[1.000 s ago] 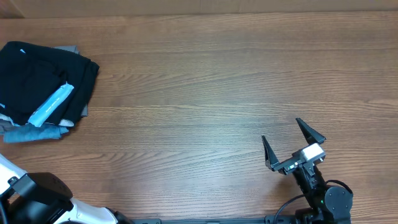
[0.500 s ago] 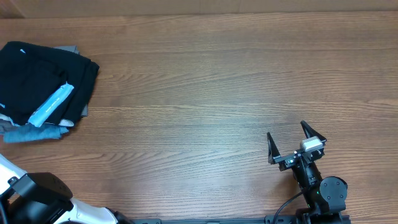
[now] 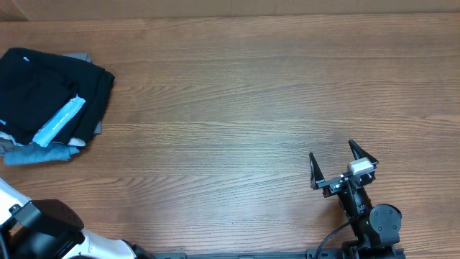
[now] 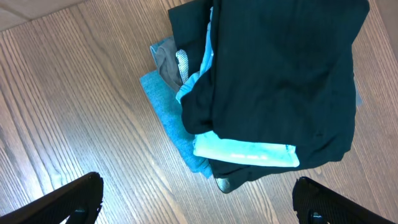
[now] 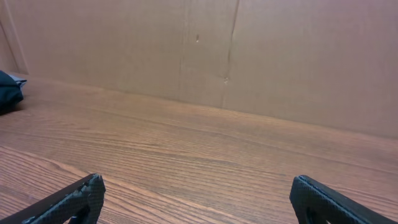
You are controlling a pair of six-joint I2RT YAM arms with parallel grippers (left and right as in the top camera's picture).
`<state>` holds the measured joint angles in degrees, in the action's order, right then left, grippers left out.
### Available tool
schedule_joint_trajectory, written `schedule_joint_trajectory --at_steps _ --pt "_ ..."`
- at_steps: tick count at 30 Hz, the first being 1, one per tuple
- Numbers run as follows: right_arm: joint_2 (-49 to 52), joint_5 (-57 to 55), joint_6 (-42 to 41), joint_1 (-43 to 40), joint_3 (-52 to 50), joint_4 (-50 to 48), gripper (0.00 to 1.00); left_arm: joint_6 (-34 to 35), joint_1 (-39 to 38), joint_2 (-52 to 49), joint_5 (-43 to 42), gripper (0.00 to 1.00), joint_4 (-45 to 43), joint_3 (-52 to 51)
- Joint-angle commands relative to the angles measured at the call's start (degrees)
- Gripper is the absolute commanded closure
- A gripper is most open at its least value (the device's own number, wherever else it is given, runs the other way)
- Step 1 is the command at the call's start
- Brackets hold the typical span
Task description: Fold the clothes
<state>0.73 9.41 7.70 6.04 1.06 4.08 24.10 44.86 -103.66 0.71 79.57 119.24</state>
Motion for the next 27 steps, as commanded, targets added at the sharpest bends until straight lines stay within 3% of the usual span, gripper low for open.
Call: schedule_joint_trajectory --at_steps 1,17,27 --pt "-0.6 -0.8 -0.2 -0.2 -0.6 -0.1 0.00 0.8 0.1 0.1 0.3 0.00 -0.1 0.1" --pt "-0.6 -0.8 -0.2 -0.2 -0.6 -0.1 0.00 0.8 -0.9 0.5 0.3 0.00 -0.1 0.1" --pt "-0.6 -0.8 -0.2 -0.2 -0.6 -0.1 0.00 0.8 -20.2 12.1 0.3 0.00 -0.1 0.1"
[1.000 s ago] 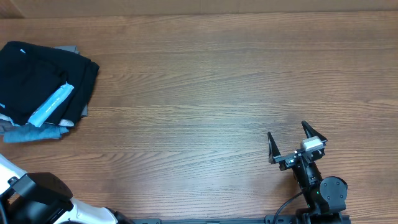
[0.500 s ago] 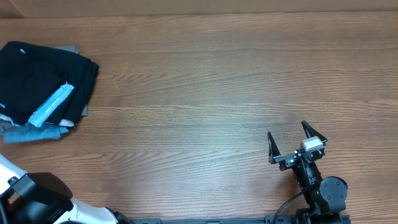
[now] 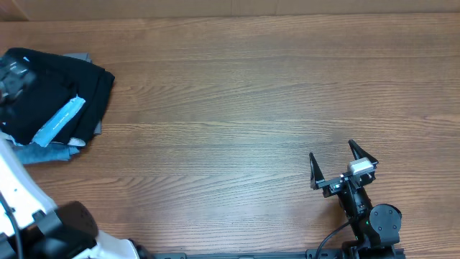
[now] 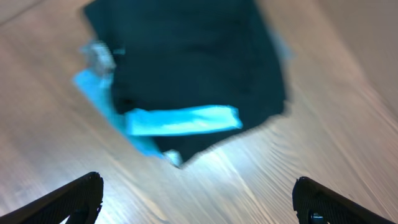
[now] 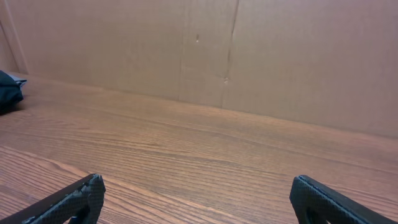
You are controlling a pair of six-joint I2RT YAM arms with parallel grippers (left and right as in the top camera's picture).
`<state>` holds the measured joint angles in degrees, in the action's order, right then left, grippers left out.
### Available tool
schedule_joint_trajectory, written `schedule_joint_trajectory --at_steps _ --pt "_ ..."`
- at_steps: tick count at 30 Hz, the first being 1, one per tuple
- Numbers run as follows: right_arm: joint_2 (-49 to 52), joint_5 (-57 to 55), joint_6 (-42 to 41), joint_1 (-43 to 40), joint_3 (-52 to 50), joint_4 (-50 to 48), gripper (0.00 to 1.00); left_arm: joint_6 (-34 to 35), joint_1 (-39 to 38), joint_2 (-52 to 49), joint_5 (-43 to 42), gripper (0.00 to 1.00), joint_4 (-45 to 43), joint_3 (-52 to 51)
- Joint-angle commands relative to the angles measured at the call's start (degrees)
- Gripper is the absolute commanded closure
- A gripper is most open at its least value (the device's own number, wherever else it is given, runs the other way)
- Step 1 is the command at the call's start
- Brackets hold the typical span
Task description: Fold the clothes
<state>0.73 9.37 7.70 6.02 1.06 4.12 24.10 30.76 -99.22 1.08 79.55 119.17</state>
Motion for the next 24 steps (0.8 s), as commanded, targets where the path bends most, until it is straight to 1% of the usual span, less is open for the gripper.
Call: schedule_joint_trajectory --at_steps 1,4,7,8,10,11,16,18,20,22,24 --pt "-0.6 -0.8 -0.2 -0.2 -0.6 -0.2 0.00 0.8 -7.6 8.9 0.0 0.00 0.0 0.2" --pt "-0.6 -0.8 -0.2 -0.2 -0.6 -0.2 0.00 0.8 -11.5 13.0 0.0 0.00 0.0 0.2" --pt "-0.6 -0.8 -0.2 -0.2 -0.6 -0.2 0.00 0.8 -13.2 16.4 0.0 0.00 0.0 -0.1" --pt "-0.6 -0.8 -0.2 -0.2 -0.6 -0.2 0.00 0.8 -14.3 19.5 0.0 0.00 0.0 -1.6" --pt "-0.6 -0.8 -0.2 -0.2 -0.6 -0.2 0.00 0.3 -15.0 23.9 3.6 0.00 -0.7 -6.3" --pt "-0.6 -0.8 -0.2 -0.2 -0.6 -0.2 0.00 0.3 -15.1 25.8 4.1 0.00 -0.7 -8.5" --pt "-0.6 -0.8 -0.2 -0.2 -0.6 -0.2 0.00 0.3 -15.1 38.4 4.0 0.00 -0.5 -25.1" --pt "-0.6 -0.8 -0.2 -0.2 -0.6 -0.2 0.00 0.1 -15.1 43.6 5.7 0.00 -0.5 -31.4" --pt "-0.6 -0.8 -0.2 -0.2 -0.6 -0.2 0.00 0.1 -15.1 50.3 7.3 0.00 -1.1 -40.2" --pt "-0.6 -0.8 -0.2 -0.2 -0.6 -0.2 0.00 0.2 -15.1 55.3 7.2 0.00 -4.1 -47.6" --pt "-0.6 -0.8 -0.2 -0.2 -0.6 -0.2 0.00 1.4 -15.1 60.0 6.8 0.00 -10.3 -55.3"
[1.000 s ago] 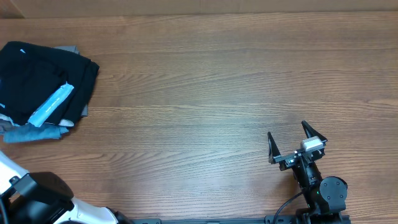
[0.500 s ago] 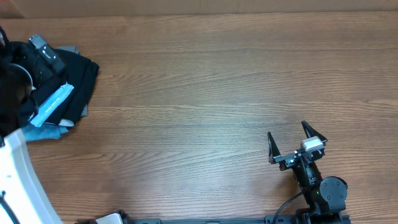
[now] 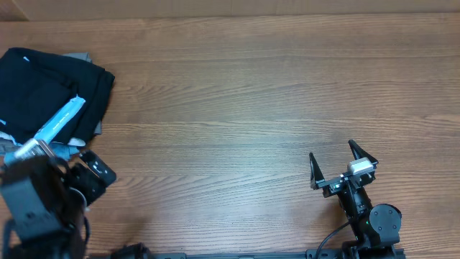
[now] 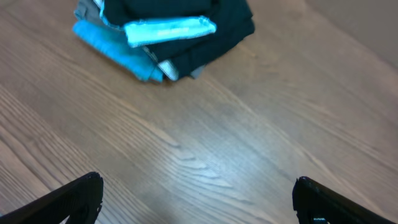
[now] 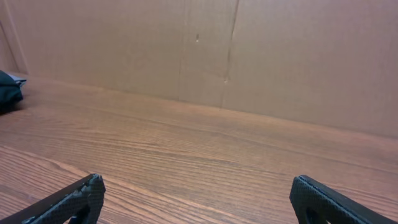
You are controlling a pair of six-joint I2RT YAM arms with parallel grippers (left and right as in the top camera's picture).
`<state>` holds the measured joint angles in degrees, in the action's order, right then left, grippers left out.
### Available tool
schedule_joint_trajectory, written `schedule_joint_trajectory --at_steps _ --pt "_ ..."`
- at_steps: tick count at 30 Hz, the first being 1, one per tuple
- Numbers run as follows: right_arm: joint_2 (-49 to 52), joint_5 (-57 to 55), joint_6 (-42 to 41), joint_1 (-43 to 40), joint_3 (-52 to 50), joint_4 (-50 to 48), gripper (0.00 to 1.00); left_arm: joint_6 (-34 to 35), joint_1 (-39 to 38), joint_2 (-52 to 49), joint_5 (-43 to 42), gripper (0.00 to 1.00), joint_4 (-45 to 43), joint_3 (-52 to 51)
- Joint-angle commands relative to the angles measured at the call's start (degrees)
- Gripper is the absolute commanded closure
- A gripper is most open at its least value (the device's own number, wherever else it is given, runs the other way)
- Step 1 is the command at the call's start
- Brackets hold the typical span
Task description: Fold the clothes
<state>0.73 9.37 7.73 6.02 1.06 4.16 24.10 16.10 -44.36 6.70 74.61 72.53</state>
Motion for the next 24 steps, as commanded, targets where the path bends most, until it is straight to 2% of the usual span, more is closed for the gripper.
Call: schedule_joint_trajectory --at_steps 1,4,9,19,24 --pt "-0.6 -0.8 -0.3 -0.2 -0.6 -0.2 0.00 2.4 -0.4 7.5 1.2 0.00 -9.5 -12.7" --pt "-0.6 -0.8 -0.3 -0.2 -0.6 -0.2 0.00 5.4 -0.4 13.7 -0.2 0.00 -22.0 -24.1" --pt "-0.6 -0.8 -0.3 -0.2 -0.6 -0.2 0.00 5.2 -0.5 24.1 -1.9 0.00 -46.7 -39.8" --pt "-0.6 -0.8 -0.3 -0.2 -0.6 -0.2 0.00 -6.6 -3.8 34.4 -1.8 0.00 -65.9 -56.5" --pt "-0.6 -0.8 -0.3 -0.2 -0.6 -0.2 0.00 -8.9 -5.7 36.9 -1.7 0.00 -70.9 -60.7"
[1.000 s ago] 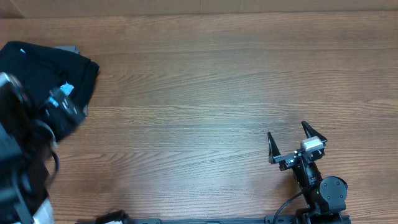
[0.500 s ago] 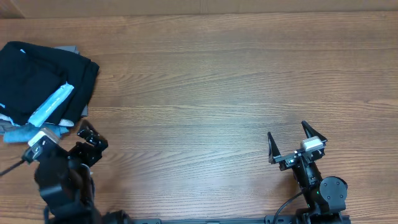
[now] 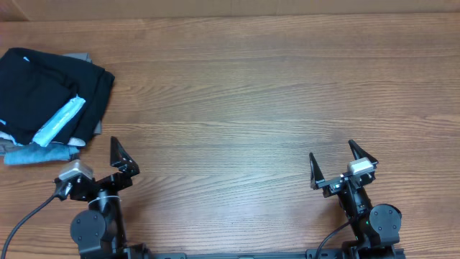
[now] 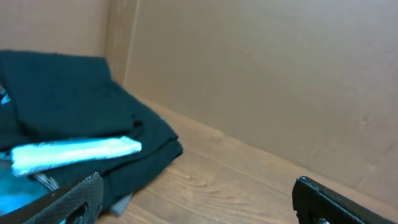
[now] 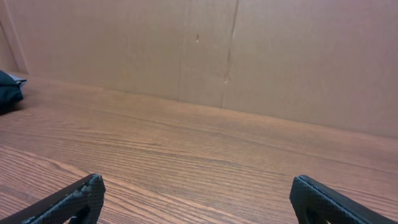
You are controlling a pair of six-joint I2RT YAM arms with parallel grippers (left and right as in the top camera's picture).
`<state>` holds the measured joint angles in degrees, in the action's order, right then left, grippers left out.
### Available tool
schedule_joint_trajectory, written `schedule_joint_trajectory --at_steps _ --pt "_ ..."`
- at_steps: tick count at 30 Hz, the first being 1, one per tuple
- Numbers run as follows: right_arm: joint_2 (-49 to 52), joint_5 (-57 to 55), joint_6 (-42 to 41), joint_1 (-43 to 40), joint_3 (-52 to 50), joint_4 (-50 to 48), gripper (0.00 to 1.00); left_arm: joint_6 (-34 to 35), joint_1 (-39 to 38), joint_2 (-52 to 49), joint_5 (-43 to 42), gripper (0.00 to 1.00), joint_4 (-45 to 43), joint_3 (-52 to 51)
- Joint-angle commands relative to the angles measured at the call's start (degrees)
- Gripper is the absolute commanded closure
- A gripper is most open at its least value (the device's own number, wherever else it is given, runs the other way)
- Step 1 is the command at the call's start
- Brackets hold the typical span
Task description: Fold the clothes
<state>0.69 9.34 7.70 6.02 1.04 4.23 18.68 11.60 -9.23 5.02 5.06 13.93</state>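
Note:
A pile of clothes (image 3: 50, 104) lies at the table's far left: a black garment on top with a light blue strip, and blue and grey cloth underneath. In the left wrist view the pile (image 4: 68, 130) sits ahead to the left. My left gripper (image 3: 97, 167) rests low at the front left, open and empty, well short of the pile; its tips frame bare wood (image 4: 199, 205). At the front right my right gripper (image 3: 336, 162) is also open and empty (image 5: 199, 205). A dark edge of the pile (image 5: 9, 87) shows far left in the right wrist view.
The wooden table (image 3: 251, 93) runs wide between the pile and the right arm. A brown cardboard wall (image 5: 249, 56) stands along the back edge. A cable (image 3: 29, 212) trails from the left arm's base.
My left arm has dropped back to the front edge, and its camera now looks level at the pile instead of down on the table. The right arm and the pile are unchanged.
My left gripper hung open right over the pile, looking down on it. Then it was higher above the pile, then drawn back toward the front left. Now it rests at the front edge. The pile kept its shape and the right arm stayed still throughout.

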Motion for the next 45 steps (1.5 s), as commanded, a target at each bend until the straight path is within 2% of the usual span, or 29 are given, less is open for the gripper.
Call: schedule_joint_trajectory --at_steps 1,9,19,24,28,34,37,45 --pt "-0.5 -0.8 -0.2 -0.2 -0.6 -0.3 0.00 -3.5 -1.6 2.1 0.2 0.00 -1.3 -2.7" --pt "-0.5 -0.8 -0.2 -0.2 -0.6 -0.3 0.00 -3.5 -3.9 8.9 3.5 0.00 -2.8 -9.9" --pt "-0.5 -0.8 -0.2 -0.2 -0.6 -0.3 0.00 -3.6 -4.1 9.0 7.1 0.00 -1.9 -13.7" --pt "-0.5 -0.8 -0.2 -0.2 -0.6 -0.3 0.00 -13.1 -4.1 9.0 7.0 0.00 -1.9 -13.7" --pt "-0.5 -0.8 -0.2 -0.2 -0.6 -0.3 0.00 -16.9 -4.1 9.0 7.0 0.00 -1.7 -13.7" --pt "-0.5 -0.8 -0.2 -0.2 -0.6 -0.3 0.00 -17.0 -4.1 9.0 6.3 0.00 -1.7 -13.7" --pt "-0.5 -0.8 -0.2 -0.2 -0.6 -0.3 0.00 -20.0 -4.1 9.0 6.3 0.00 -1.7 -13.7" --pt "-0.5 -0.8 -0.2 -0.2 -0.6 -0.3 0.00 -20.0 -4.1 9.0 5.5 0.00 -1.7 -13.7"
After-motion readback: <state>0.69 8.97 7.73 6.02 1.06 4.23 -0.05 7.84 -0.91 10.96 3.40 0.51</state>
